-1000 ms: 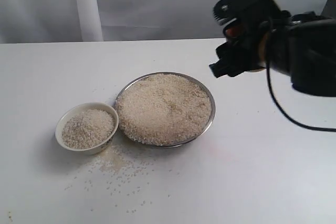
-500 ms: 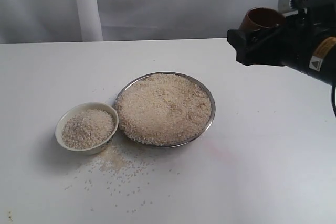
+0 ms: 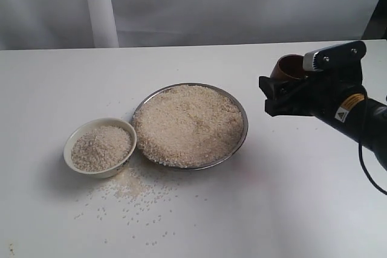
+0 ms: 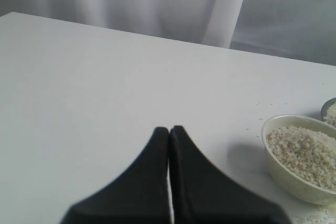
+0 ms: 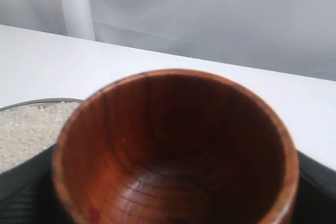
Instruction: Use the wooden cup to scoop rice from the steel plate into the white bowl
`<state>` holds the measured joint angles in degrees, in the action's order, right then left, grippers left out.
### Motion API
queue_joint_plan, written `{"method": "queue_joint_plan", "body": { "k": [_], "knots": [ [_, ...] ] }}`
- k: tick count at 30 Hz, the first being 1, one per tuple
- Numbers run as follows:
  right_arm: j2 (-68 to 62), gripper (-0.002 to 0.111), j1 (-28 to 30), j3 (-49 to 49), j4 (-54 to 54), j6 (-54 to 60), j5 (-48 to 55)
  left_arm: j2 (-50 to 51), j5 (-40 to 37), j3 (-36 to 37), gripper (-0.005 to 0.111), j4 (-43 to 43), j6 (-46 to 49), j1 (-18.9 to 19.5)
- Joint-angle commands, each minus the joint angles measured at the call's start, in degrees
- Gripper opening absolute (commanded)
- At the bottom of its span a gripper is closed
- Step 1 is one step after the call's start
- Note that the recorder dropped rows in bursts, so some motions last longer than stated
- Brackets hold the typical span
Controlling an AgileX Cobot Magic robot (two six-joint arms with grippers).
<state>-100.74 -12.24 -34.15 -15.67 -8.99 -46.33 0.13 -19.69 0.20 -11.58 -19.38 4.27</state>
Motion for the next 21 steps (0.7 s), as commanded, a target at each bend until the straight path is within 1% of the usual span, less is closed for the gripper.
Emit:
{"method": "queue_joint_plan", "body": {
  "k": [1,21],
  "knots": [
    [-2.31,0.000,0.33,0.35,1.73,3.11,-2.53,-0.13,0.36,-0.20,0.000,0.33,-0.08,-0.27],
    [-3.48,0.000,0.33,0.35,2.22,4.09,-3.60,-0.13,0.36,-0.20,0.000,0.33,-0.08,-0.27]
  ]
}}
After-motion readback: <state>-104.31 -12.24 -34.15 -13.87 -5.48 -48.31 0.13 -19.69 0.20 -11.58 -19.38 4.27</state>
